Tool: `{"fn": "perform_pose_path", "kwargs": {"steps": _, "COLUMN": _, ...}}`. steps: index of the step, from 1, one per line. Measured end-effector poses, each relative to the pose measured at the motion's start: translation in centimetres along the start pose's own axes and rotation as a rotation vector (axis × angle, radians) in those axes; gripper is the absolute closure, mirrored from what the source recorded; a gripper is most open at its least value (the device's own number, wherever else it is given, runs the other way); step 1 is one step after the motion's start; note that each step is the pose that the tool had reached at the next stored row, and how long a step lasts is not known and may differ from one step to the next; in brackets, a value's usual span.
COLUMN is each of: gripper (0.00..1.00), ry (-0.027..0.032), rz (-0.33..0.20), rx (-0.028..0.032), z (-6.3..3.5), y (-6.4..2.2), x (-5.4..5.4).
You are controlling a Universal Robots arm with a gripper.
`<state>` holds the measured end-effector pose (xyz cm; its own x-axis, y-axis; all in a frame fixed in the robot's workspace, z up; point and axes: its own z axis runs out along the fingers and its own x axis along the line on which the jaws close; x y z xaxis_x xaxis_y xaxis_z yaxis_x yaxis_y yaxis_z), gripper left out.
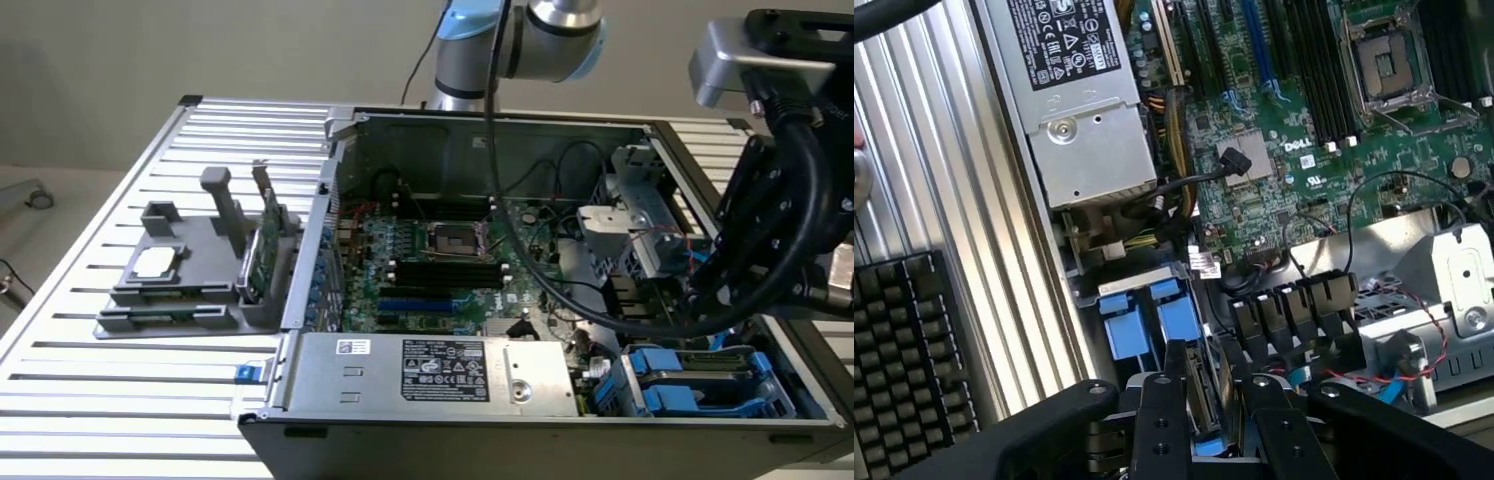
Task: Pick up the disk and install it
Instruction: 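Insert the first disk wire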
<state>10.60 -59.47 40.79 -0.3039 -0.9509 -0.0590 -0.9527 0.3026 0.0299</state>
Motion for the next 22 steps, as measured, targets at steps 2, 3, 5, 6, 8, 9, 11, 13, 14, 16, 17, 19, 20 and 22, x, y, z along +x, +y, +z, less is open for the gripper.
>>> {"fn": "perform_pose_path", "kwargs": {"steps": 2, "gripper": 0.72, "ry": -0.0044, "rz": 0.03, "rx": 0.0007, "z": 0.09, "y": 0.0, "x": 0.0}}
{"fn": "perform_pose_path", "kwargs": {"steps": 3, "gripper": 0.72, "ry": -0.0065, "rz": 0.045, "rx": 0.001, "z": 0.16, "y": -0.01, "x": 0.0}}
{"fn": "perform_pose_path", "kwargs": {"steps": 5, "gripper": 0.72, "ry": -0.0107, "rz": 0.075, "rx": 0.0017, "z": 0.29, "y": -0.01, "x": 0.0}}
{"fn": "perform_pose_path", "kwargs": {"steps": 6, "gripper": 0.72, "ry": -0.0131, "rz": 0.09, "rx": 0.002, "z": 0.36, "y": -0.01, "x": 0.0}}
{"fn": "perform_pose_path", "kwargs": {"steps": 8, "gripper": 0.72, "ry": -0.0185, "rz": 0.119, "rx": 0.0023, "z": 0.51, "y": -0.02, "x": 0.0}}
{"fn": "perform_pose_path", "kwargs": {"steps": 9, "gripper": 0.72, "ry": -0.0213, "rz": 0.134, "rx": 0.0024, "z": 0.59, "y": -0.02, "x": 0.0}}
{"fn": "perform_pose_path", "kwargs": {"steps": 11, "gripper": 0.72, "ry": -0.0274, "rz": 0.165, "rx": 0.0025, "z": 0.76, "y": -0.02, "x": 0.0}}
{"fn": "perform_pose_path", "kwargs": {"steps": 13, "gripper": 0.72, "ry": -0.0331, "rz": 0.194, "rx": 0.0025, "z": 0.92, "y": -0.03, "x": 0.1}}
{"fn": "perform_pose_path", "kwargs": {"steps": 14, "gripper": 0.72, "ry": -0.0365, "rz": 0.21, "rx": 0.0025, "z": 1.01, "y": -0.03, "x": 0.1}}
{"fn": "perform_pose_path", "kwargs": {"steps": 16, "gripper": 0.72, "ry": -0.0425, "rz": 0.239, "rx": 0.0025, "z": 1.17, "y": -0.04, "x": 0.1}}
{"fn": "perform_pose_path", "kwargs": {"steps": 17, "gripper": 0.72, "ry": -0.0456, "rz": 0.254, "rx": 0.0025, "z": 1.26, "y": -0.04, "x": 0.1}}
{"fn": "perform_pose_path", "kwargs": {"steps": 19, "gripper": 0.72, "ry": -0.0517, "rz": 0.283, "rx": 0.0024, "z": 1.43, "y": -0.05, "x": 0.1}}
{"fn": "perform_pose_path", "kwargs": {"steps": 20, "gripper": 0.72, "ry": -0.0549, "rz": 0.299, "rx": 0.0024, "z": 1.51, "y": -0.05, "x": 0.1}}
{"fn": "perform_pose_path", "kwargs": {"steps": 22, "gripper": 0.72, "ry": -0.0614, "rz": 0.328, "rx": 0.0021, "z": 1.67, "y": -0.05, "x": 0.1}}
